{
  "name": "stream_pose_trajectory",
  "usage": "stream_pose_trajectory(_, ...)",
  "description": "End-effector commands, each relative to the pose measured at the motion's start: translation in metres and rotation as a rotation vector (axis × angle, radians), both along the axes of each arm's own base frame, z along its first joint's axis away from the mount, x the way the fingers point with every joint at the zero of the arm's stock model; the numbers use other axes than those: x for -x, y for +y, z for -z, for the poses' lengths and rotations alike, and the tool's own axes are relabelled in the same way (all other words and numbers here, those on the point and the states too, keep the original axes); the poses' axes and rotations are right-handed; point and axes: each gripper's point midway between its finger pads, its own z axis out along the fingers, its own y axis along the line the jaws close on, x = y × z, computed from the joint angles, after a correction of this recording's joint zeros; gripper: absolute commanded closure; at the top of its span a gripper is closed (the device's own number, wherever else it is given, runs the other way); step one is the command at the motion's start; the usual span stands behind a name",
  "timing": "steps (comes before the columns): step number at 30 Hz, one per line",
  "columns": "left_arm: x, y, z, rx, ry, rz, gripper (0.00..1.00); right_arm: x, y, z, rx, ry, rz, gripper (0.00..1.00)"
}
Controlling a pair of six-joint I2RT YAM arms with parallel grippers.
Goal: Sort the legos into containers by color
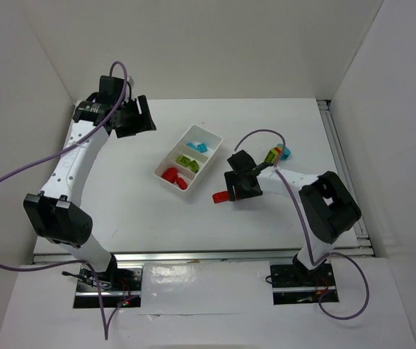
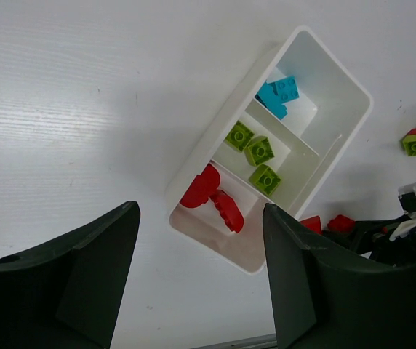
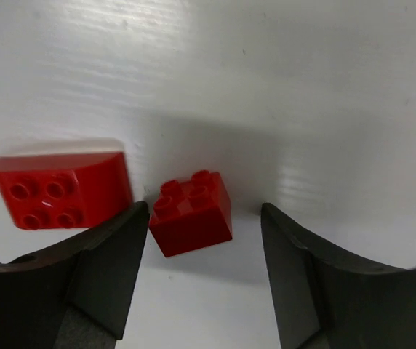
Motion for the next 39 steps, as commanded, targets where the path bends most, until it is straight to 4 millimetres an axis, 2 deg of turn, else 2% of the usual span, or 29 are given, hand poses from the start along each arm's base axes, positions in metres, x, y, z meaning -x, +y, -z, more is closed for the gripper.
stream_pose_trajectory(1, -0.004, -0.002, -0.011, 0.006, -0.038, 0.012, 0.22, -0.020, 0.009, -0.004, -0.012, -0.056, -0.035, 0.31)
stream_pose_trajectory(4, -0.004, -0.002, -0.011, 0.006, -0.038, 0.012, 0.23, -0.027, 0.012, -0.008, -0.020, -0.084, -0.030, 0.46)
stream_pose_trajectory(6, -0.006, -0.002, -0.007, 0.005, -0.029, 0.012, 0.23, -0.031, 0.010, -0.015, -0.013, -0.111, -0.019, 0.61)
stream_pose_trajectory(9, -0.006, -0.002, -0.007, 0.005, -0.029, 0.012, 0.23, -0.037, 0.012, -0.038, -0.018, -0.159, -0.004, 0.79)
stream_pose_trajectory(10, -0.006, -0.002, -0.007, 0.005, -0.029, 0.012, 0.23, -0.040, 0.019, -0.055, -0.035, -0.197, -0.013, 0.81)
stream_pose_trajectory(13, -0.006, 0.002, -0.003, -0.014, -0.023, -0.005, 0.23, -0.036, 0.039, -0.087, -0.061, -0.247, -0.056, 0.81)
stream_pose_trajectory(14, -0.006, 0.002, -0.003, -0.014, -0.023, -0.005, 0.23, -0.042, 0.051, -0.108, -0.087, -0.292, -0.082, 0.81)
stream_pose_trajectory(15, -0.006, 0.002, -0.003, -0.014, -0.023, -0.005, 0.23, -0.035, 0.072, -0.115, -0.114, -0.302, -0.170, 0.81)
stream_pose_trajectory(17, -0.006, 0.005, 0.006, -0.034, -0.005, -0.008, 0.23, -0.037, 0.100, -0.146, -0.169, -0.367, -0.230, 0.81)
stream_pose_trajectory(18, -0.006, 0.012, 0.007, -0.045, 0.004, -0.028, 0.22, -0.031, 0.118, -0.152, -0.199, -0.366, -0.273, 0.81)
stream_pose_trajectory(19, -0.005, 0.012, 0.011, -0.047, 0.013, -0.028, 0.22, -0.030, 0.127, -0.154, -0.201, -0.364, -0.304, 0.81)
stream_pose_trajectory(20, -0.004, 0.024, 0.011, -0.045, 0.016, -0.073, 0.22, -0.032, 0.138, -0.146, -0.192, -0.347, -0.330, 0.81)
stream_pose_trajectory(21, -0.004, 0.030, 0.015, -0.040, 0.027, -0.095, 0.22, -0.033, 0.154, -0.155, -0.223, -0.354, -0.369, 0.80)
stream_pose_trajectory(22, 0.001, 0.032, 0.008, -0.020, 0.015, -0.094, 0.22, -0.033, 0.166, -0.157, -0.228, -0.365, -0.395, 0.80)
stream_pose_trajectory(23, 0.002, 0.037, 0.013, 0.009, 0.034, -0.107, 0.21, -0.038, 0.171, -0.157, -0.229, -0.366, -0.395, 0.79)
stream_pose_trajectory(25, 0.002, 0.041, 0.007, 0.019, 0.013, -0.113, 0.21, -0.045, 0.193, -0.156, -0.247, -0.362, -0.427, 0.79)
stream_pose_trajectory(26, 0.005, 0.041, 0.006, 0.019, 0.011, -0.113, 0.21, -0.052, 0.200, -0.146, -0.242, -0.356, -0.428, 0.79)
stream_pose_trajectory(27, 0.004, 0.045, 0.006, 0.019, 0.011, -0.124, 0.21, -0.056, 0.208, -0.151, -0.258, -0.363, -0.434, 0.79)
stream_pose_trajectory(29, 0.006, 0.046, 0.002, 0.014, -0.001, -0.117, 0.21, -0.062, 0.219, -0.148, -0.275, -0.367, -0.442, 0.77)
stream_pose_trajectory(30, 0.006, 0.046, 0.002, 0.014, -0.001, -0.117, 0.21, -0.064, 0.224, -0.138, -0.272, -0.348, -0.449, 0.75)
stream_pose_trajectory(32, 0.005, 0.050, 0.002, 0.008, -0.002, -0.120, 0.21, -0.065, 0.231, -0.146, -0.290, -0.345, -0.463, 0.72)
stream_pose_trajectory(33, 0.005, 0.050, 0.002, 0.008, -0.002, -0.120, 0.21, -0.066, 0.231, -0.141, -0.285, -0.337, -0.463, 0.60)
stream_pose_trajectory(34, 0.005, 0.050, 0.002, 0.008, -0.002, -0.120, 0.21, -0.064, 0.232, -0.146, -0.296, -0.340, -0.468, 0.57)
stream_pose_trajectory(35, 0.005, 0.050, 0.002, 0.008, -0.002, -0.120, 0.21, -0.059, 0.233, -0.141, -0.291, -0.329, -0.478, 0.55)
stream_pose_trajectory(36, 0.005, 0.050, 0.002, 0.008, -0.002, -0.120, 0.21, -0.057, 0.231, -0.149, -0.299, -0.342, -0.478, 0.45)
stream_pose_trajectory(38, 0.005, 0.050, 0.002, 0.008, -0.002, -0.120, 0.21, -0.055, 0.224, -0.150, -0.287, -0.345, -0.468, 0.27)
stream_pose_trajectory(39, 0.006, 0.050, 0.002, 0.001, -0.003, -0.113, 0.21, -0.054, 0.221, -0.151, -0.281, -0.351, -0.461, 0.22)
